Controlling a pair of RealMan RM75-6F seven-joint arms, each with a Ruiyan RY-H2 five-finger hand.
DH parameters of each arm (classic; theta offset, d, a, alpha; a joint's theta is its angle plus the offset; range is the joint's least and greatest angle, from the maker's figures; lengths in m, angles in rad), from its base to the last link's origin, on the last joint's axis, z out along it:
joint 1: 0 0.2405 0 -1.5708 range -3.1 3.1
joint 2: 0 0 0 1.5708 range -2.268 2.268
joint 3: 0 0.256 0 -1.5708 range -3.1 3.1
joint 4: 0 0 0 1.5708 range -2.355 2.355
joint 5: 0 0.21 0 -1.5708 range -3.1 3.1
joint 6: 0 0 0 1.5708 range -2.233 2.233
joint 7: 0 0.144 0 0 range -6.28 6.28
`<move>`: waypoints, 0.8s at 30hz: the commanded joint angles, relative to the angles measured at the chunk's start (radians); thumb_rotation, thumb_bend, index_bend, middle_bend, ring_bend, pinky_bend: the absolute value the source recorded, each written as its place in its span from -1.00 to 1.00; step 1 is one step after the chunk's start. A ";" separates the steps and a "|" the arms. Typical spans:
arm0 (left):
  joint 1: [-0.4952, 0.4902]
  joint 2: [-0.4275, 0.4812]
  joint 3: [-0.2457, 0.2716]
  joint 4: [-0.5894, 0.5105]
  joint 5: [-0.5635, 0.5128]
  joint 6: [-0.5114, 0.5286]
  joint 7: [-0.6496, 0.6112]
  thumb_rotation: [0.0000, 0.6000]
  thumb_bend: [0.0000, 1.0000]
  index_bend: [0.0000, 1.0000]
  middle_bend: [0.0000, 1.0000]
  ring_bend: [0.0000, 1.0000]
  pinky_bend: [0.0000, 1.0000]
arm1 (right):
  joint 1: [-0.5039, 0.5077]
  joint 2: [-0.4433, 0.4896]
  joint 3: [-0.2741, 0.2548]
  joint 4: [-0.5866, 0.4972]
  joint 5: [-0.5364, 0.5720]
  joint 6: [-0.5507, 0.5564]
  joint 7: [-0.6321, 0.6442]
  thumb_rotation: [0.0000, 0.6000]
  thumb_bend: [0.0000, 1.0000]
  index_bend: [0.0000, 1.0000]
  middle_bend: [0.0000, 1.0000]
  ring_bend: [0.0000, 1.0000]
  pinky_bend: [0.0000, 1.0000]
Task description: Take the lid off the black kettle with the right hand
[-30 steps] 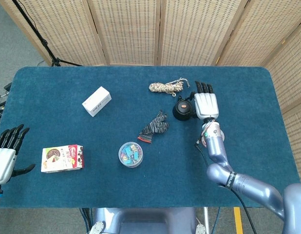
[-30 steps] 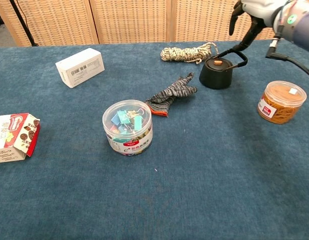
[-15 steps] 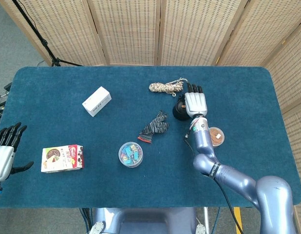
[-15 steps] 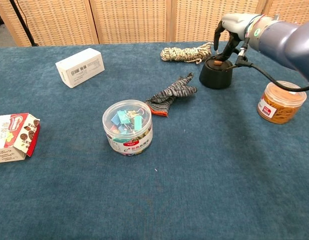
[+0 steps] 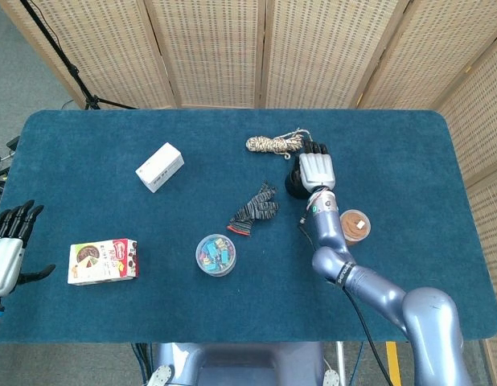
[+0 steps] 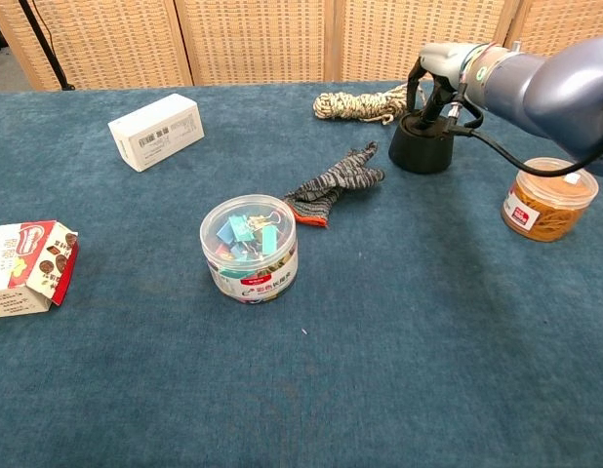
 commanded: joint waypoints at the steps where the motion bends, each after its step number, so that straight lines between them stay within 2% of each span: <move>1: 0.000 -0.001 -0.001 -0.001 -0.005 -0.001 0.001 1.00 -1.00 -1.00 -1.00 -1.00 -0.90 | 0.005 -0.006 -0.005 0.023 0.010 -0.019 0.007 1.00 -0.24 -0.09 -0.93 -1.00 -0.89; 24: -0.003 -0.007 0.001 -0.007 -0.008 0.000 0.019 1.00 -1.00 -1.00 -1.00 -1.00 -0.90 | 0.010 -0.008 -0.024 0.071 0.027 -0.062 0.030 1.00 -0.20 -0.03 -0.93 -1.00 -0.87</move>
